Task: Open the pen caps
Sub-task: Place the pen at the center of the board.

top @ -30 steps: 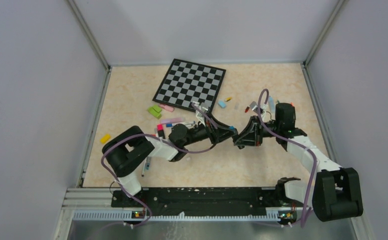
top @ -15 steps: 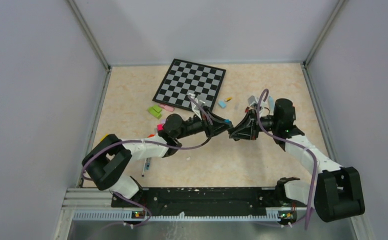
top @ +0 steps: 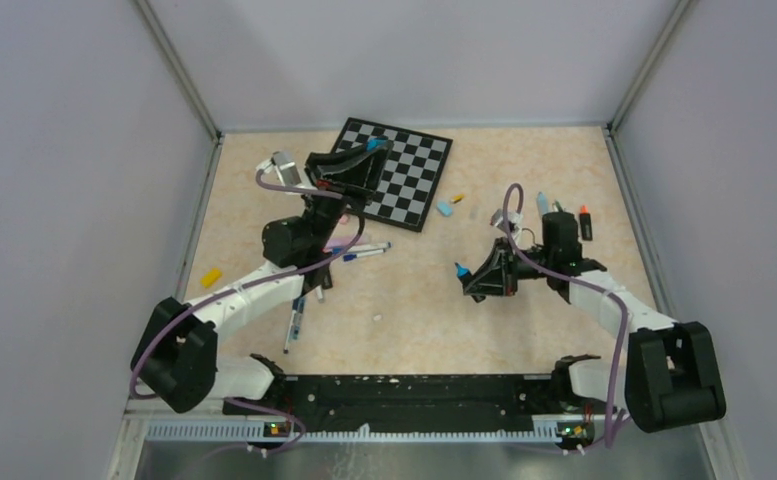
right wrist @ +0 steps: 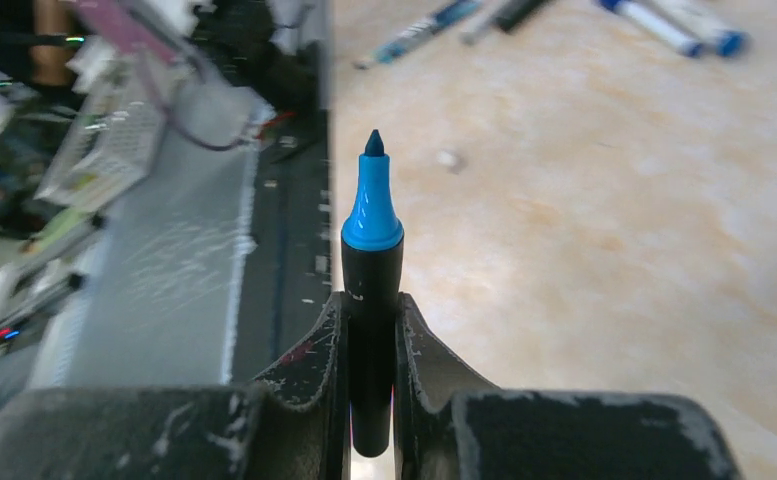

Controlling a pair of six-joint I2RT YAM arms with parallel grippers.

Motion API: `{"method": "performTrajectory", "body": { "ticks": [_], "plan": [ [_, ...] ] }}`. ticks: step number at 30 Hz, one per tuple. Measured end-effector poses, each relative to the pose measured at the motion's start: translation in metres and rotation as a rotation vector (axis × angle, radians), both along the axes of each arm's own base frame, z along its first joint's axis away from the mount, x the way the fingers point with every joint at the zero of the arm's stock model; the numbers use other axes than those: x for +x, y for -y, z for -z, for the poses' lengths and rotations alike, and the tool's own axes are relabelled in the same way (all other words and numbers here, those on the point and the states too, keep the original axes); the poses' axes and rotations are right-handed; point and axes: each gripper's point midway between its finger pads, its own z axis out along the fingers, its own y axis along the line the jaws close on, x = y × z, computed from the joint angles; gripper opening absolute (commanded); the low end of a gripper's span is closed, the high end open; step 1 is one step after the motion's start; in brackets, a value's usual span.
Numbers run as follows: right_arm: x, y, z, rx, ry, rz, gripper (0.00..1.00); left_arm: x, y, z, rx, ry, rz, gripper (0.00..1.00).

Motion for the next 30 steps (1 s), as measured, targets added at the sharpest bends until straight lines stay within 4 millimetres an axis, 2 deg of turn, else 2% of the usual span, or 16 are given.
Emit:
{"method": "performTrajectory", "body": {
  "ticks": [2, 5, 6, 9, 13, 15, 18, 20, 23, 30],
  "plan": [
    [0.022, 0.006, 0.009, -0.077, 0.029, 0.109, 0.00, -0.001, 0.003, 0.010, 0.032, -0.025, 0.012, 0.00],
    [0.060, 0.030, 0.024, -0.190, 0.049, 0.323, 0.00, -0.004, 0.011, 0.045, 0.127, -0.123, 0.056, 0.00],
    [0.079, 0.045, 0.032, -0.251, 0.045, 0.439, 0.00, -0.005, 0.015, 0.060, 0.170, -0.173, 0.080, 0.00],
    [0.098, 0.065, 0.040, -0.304, 0.033, 0.572, 0.00, -0.006, 0.030, 0.105, 0.289, -0.324, 0.154, 0.00],
    [0.112, 0.079, 0.056, -0.368, -0.033, 0.708, 0.00, 0.000, 0.052, 0.185, 0.438, -0.563, 0.241, 0.00],
    [0.119, 0.086, 0.065, -0.397, -0.065, 0.763, 0.00, 0.003, 0.066, 0.237, 0.523, -0.709, 0.271, 0.01],
    [0.125, 0.095, 0.084, -0.448, -0.141, 0.829, 0.00, 0.001, 0.080, 0.303, 0.646, -0.888, 0.299, 0.03],
    [0.127, 0.099, 0.096, -0.481, -0.194, 0.854, 0.00, 0.000, 0.090, 0.338, 0.727, -0.976, 0.312, 0.04],
    [0.128, 0.106, 0.112, -0.525, -0.274, 0.884, 0.00, 0.004, 0.103, 0.368, 0.812, -1.048, 0.320, 0.05],
    [0.134, 0.110, 0.122, -0.552, -0.348, 0.900, 0.07, 0.026, 0.121, 0.397, 0.882, -1.095, 0.312, 0.18]
  ]
}}
